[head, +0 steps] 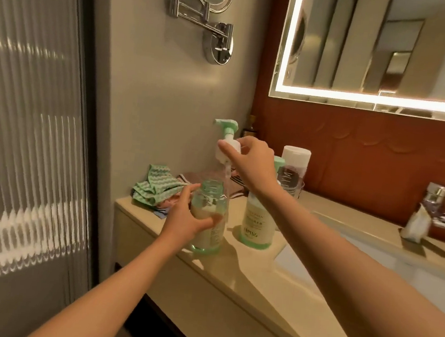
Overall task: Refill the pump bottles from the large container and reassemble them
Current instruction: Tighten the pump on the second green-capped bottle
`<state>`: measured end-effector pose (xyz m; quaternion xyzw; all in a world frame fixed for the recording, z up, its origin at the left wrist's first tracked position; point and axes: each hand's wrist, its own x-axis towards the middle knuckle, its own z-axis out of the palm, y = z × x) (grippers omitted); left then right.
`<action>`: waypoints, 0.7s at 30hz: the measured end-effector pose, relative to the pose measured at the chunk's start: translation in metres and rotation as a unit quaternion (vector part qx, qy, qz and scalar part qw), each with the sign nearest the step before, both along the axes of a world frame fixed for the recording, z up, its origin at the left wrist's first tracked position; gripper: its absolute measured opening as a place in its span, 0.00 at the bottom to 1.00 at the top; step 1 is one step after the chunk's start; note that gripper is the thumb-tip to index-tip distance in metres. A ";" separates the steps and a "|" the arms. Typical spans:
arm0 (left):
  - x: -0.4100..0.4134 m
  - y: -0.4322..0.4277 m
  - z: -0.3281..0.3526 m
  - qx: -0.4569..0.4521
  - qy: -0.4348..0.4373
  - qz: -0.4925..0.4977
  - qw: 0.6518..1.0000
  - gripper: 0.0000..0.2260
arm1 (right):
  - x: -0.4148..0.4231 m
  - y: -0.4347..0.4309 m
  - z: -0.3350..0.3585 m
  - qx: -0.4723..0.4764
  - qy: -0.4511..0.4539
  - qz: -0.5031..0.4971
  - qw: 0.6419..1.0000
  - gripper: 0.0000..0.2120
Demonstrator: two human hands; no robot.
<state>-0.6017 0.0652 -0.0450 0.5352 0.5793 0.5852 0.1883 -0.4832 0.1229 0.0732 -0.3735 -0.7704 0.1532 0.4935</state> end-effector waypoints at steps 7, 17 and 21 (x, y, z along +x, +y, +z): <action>0.031 -0.004 -0.003 -0.009 -0.016 -0.033 0.999 0.37 | 0.025 -0.013 0.039 0.085 0.121 -0.003 0.989 0.20; 0.033 -0.004 -0.004 0.002 -0.028 -0.045 0.999 0.33 | 0.018 -0.007 0.031 0.101 0.177 0.000 0.979 0.21; 0.033 -0.004 -0.003 0.005 -0.029 -0.042 0.999 0.38 | 0.016 -0.007 0.017 0.087 0.145 0.006 0.986 0.21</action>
